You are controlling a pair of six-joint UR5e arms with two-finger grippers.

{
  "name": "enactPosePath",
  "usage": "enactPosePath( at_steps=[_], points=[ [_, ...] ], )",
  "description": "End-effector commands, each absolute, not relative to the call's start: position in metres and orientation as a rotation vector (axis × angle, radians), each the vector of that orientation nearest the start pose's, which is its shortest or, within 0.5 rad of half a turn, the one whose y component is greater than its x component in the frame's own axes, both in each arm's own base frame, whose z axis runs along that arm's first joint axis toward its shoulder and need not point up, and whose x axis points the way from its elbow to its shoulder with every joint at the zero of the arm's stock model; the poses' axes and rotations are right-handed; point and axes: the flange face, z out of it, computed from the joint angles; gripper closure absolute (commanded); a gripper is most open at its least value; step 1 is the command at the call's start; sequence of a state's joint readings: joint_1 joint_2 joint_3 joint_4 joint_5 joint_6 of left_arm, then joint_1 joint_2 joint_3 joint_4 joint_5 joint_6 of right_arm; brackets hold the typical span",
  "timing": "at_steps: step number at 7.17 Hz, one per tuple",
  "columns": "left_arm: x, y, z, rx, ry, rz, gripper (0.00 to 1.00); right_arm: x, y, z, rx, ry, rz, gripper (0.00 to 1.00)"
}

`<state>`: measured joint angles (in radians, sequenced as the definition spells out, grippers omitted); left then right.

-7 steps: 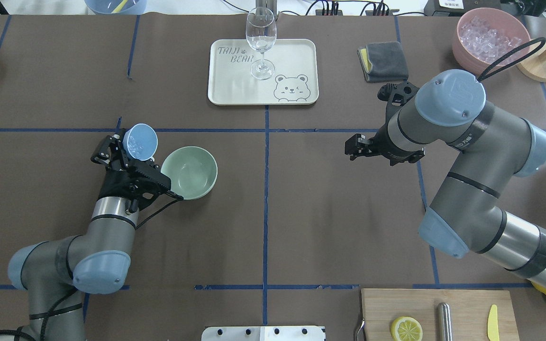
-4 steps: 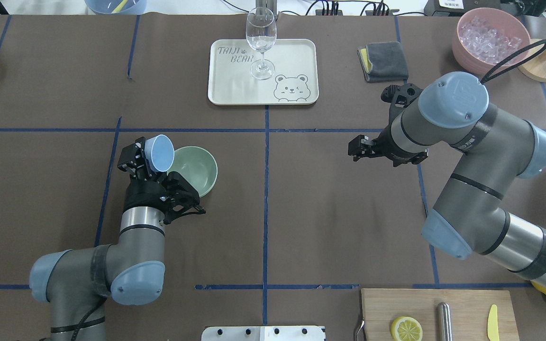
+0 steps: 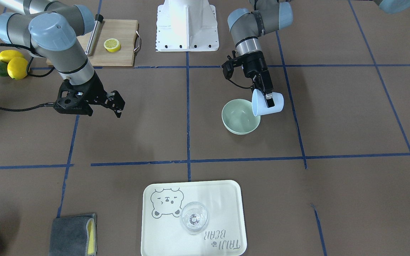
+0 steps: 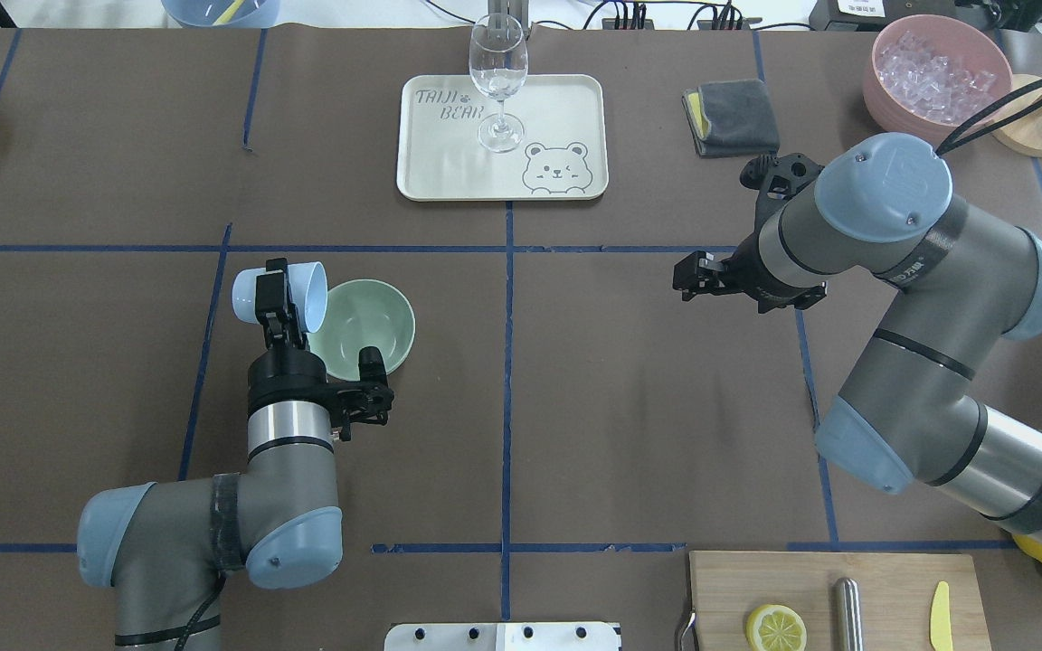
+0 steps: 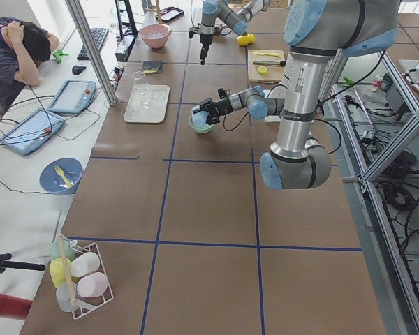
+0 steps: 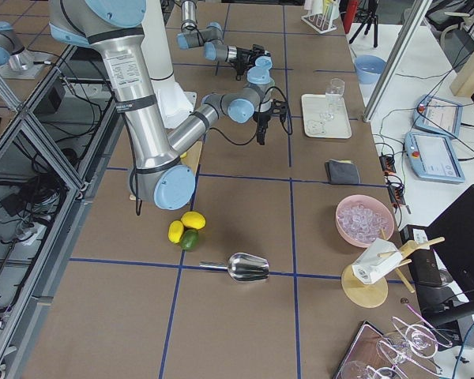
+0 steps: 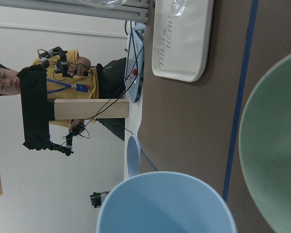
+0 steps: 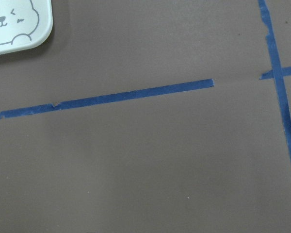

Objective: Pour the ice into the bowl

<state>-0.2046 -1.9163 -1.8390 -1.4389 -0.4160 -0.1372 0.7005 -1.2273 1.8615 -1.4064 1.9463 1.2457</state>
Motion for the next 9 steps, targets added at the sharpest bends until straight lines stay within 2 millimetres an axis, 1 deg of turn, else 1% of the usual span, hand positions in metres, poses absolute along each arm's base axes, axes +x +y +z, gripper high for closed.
enactPosePath(
  at_steps=[1,2,7,9],
  points=[
    [0.5167,-0.3348,0.3307,1.071,-0.649,0.892,1.00,-0.3932,-0.4587,0.3215,0.093,-0.912,0.223,0.00],
    [0.5167,-0.3357,0.3316,1.048,-0.681,0.924,1.00,-0.3932,-0.4586,0.3213,0.092,-0.913,0.226,0.00],
    [0.5154,-0.3361,0.3369,1.040,-0.716,0.937,1.00,-0.3938,-0.4580,0.3197,0.088,-0.917,0.234,0.00],
    [0.5164,-0.3338,0.3407,1.015,-0.755,0.970,1.00,-0.3938,-0.4576,0.3178,0.083,-0.922,0.241,0.00]
  ],
)
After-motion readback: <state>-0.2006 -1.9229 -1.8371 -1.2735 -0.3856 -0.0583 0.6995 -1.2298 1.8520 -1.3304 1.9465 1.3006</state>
